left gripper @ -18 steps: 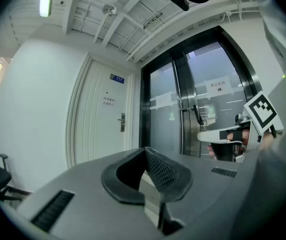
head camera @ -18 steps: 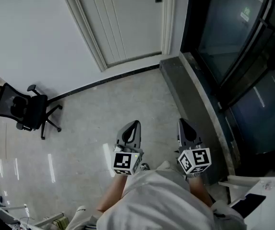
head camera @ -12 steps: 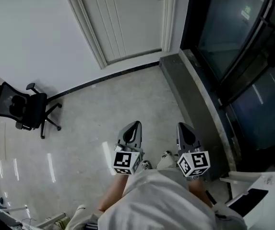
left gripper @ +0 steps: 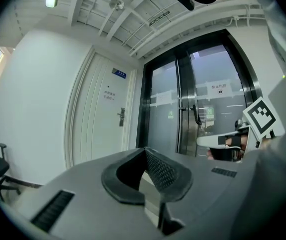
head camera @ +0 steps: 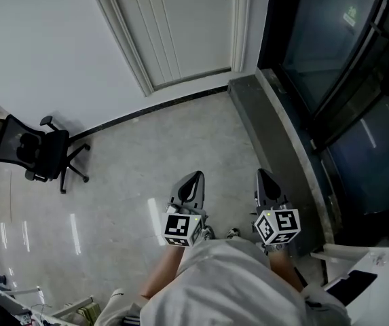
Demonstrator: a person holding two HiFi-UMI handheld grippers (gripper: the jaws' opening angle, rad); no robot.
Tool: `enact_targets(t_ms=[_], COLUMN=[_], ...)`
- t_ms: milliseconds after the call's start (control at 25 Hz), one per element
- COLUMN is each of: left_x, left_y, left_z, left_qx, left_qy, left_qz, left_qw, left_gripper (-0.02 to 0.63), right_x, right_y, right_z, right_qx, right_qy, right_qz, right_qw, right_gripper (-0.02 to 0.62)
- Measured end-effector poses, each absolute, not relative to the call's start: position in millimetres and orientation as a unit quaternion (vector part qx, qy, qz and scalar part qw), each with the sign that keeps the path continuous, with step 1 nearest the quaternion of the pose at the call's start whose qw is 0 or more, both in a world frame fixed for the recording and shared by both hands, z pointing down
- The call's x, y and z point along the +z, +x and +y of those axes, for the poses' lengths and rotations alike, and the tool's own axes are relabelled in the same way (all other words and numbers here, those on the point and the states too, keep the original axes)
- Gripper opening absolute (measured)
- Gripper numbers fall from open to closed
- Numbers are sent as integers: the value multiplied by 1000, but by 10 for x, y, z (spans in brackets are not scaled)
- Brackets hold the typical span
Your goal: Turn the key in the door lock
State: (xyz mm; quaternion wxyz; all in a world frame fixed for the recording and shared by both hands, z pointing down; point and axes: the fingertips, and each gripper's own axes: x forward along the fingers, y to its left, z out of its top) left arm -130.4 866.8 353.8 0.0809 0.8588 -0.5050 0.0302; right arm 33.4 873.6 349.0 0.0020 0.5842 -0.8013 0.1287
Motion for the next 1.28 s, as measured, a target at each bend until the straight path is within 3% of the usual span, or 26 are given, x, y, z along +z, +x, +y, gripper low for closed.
enact_targets(t_ms=[760, 1280], left_x=[3608, 3673], left_y=[-385, -484], left_z=[8639, 7768], left_qx=[32, 22], left_qy=[843, 841], left_qz=[-532, -534], left_qw=[76, 79], left_gripper=[9, 9], right_x=[3626, 3696], right_y=[1290, 1224], right_z=[8797, 7923], right_qx=[128, 125], right_qy=[584, 591], right_qz=[-801, -797], right_qw=[-1, 14], right_gripper=[-3, -3])
